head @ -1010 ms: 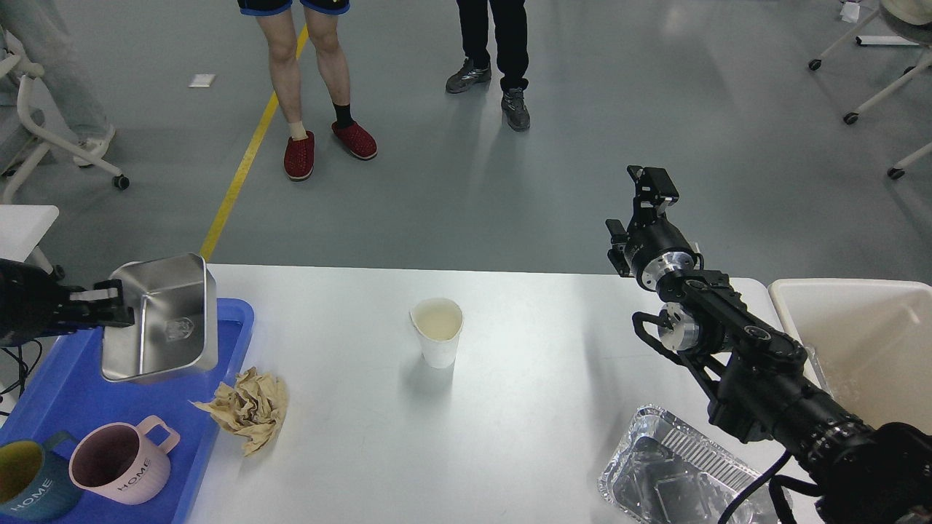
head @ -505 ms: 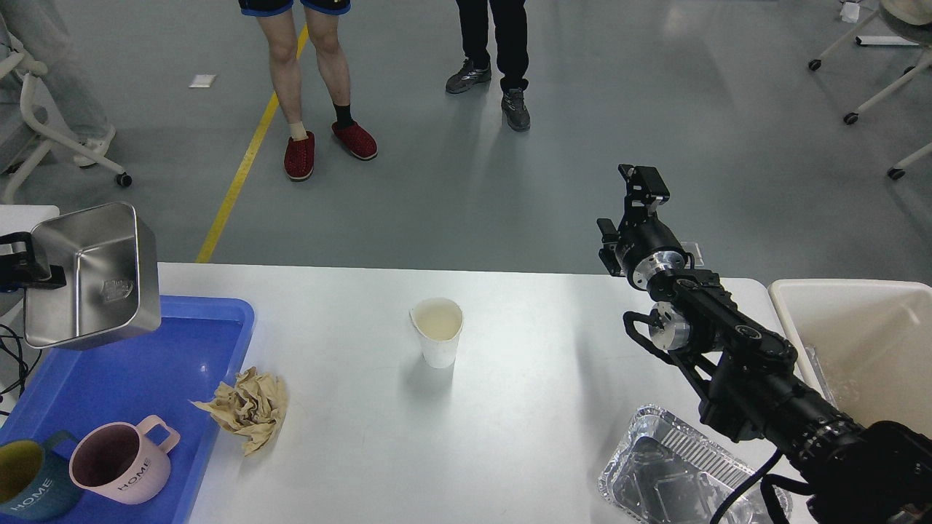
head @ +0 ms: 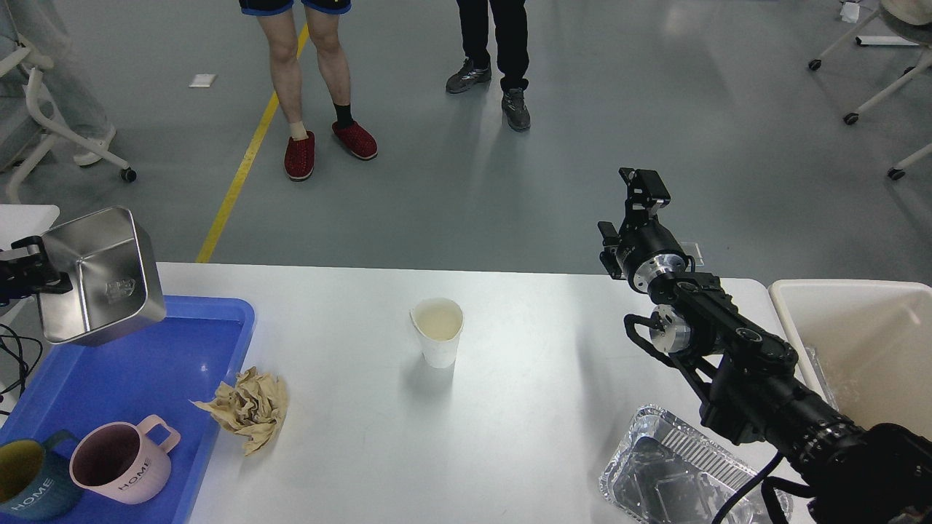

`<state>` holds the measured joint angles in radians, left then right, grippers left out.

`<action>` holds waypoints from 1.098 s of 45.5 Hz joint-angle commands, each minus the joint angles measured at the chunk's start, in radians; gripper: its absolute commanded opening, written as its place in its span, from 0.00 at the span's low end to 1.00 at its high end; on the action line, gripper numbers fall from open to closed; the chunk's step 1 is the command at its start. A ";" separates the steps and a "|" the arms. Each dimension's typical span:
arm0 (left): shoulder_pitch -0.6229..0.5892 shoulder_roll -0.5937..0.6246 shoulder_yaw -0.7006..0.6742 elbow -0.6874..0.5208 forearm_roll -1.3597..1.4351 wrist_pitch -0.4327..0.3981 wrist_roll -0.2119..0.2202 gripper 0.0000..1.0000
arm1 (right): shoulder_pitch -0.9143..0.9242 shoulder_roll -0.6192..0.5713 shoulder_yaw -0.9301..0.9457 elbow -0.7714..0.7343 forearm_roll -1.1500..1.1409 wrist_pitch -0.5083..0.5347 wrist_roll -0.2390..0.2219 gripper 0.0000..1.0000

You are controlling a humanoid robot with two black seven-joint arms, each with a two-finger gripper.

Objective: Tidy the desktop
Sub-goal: 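Lower the steel tray into the blue tray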

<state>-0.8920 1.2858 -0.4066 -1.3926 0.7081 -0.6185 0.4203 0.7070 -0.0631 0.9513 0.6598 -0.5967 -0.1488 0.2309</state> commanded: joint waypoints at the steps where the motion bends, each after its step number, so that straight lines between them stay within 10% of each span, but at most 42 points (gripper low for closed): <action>1: 0.024 -0.103 0.049 0.128 0.010 0.048 0.000 0.02 | -0.001 -0.001 0.000 0.001 0.000 0.000 -0.001 1.00; 24: 0.208 -0.381 0.048 0.530 0.039 0.175 -0.047 0.04 | -0.004 -0.004 0.000 -0.002 0.000 0.002 0.001 1.00; 50: 0.243 -0.514 0.042 0.718 0.030 0.269 -0.110 0.06 | -0.009 0.000 0.000 0.000 -0.002 0.002 0.001 1.00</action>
<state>-0.6482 0.8035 -0.3585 -0.7250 0.7459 -0.3553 0.3227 0.6995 -0.0644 0.9510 0.6581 -0.5984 -0.1473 0.2315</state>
